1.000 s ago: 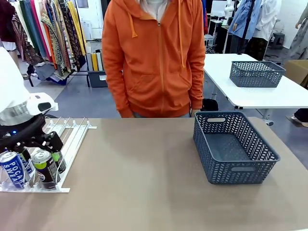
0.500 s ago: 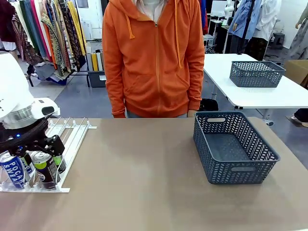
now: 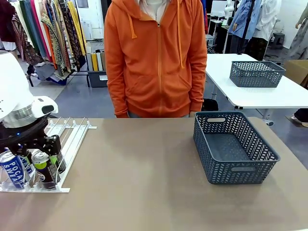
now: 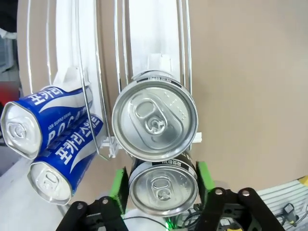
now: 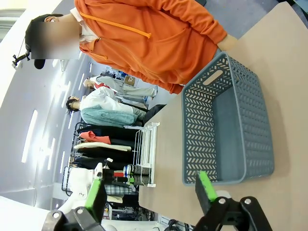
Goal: Retrieve and store the cans from the dispenser.
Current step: Pick up one can from the Automatic Can Dispenser and place it in the middle of the table.
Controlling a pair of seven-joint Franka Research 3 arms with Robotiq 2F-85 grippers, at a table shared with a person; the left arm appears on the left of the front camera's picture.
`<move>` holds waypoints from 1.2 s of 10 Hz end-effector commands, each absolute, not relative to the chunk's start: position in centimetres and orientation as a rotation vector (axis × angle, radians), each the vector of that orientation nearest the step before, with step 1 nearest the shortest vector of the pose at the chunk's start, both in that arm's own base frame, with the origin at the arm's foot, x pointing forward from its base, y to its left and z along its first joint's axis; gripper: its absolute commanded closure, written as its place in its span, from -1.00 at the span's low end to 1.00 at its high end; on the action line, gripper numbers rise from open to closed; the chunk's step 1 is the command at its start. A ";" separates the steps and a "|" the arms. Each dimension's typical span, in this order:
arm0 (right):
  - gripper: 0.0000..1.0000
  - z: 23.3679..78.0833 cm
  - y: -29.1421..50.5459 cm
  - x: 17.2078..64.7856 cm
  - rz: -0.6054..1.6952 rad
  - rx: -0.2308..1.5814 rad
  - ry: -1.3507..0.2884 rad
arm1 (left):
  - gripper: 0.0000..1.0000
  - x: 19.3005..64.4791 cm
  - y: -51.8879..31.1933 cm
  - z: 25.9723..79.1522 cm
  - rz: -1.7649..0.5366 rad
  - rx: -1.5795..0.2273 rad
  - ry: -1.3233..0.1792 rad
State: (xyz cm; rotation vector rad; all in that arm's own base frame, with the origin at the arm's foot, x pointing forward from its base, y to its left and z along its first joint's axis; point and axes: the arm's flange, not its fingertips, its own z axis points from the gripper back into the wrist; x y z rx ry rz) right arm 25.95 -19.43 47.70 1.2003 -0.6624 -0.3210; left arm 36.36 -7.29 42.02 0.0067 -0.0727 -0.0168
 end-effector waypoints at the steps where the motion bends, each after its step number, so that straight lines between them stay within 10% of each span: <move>1: -1.00 48.2 -19.6 26.2 -0.322 1.218 -0.677 | 1.00 36.1 -7.3 41.4 0.013 0.038 -0.100; 6: -1.00 48.2 -19.6 26.2 -0.322 1.218 -0.677 | 1.00 36.0 -7.4 42.0 0.000 0.034 -0.109; 12: -1.00 48.2 -19.6 26.2 -0.322 1.218 -0.677 | 1.00 27.7 -4.7 60.1 -0.023 -0.101 -0.250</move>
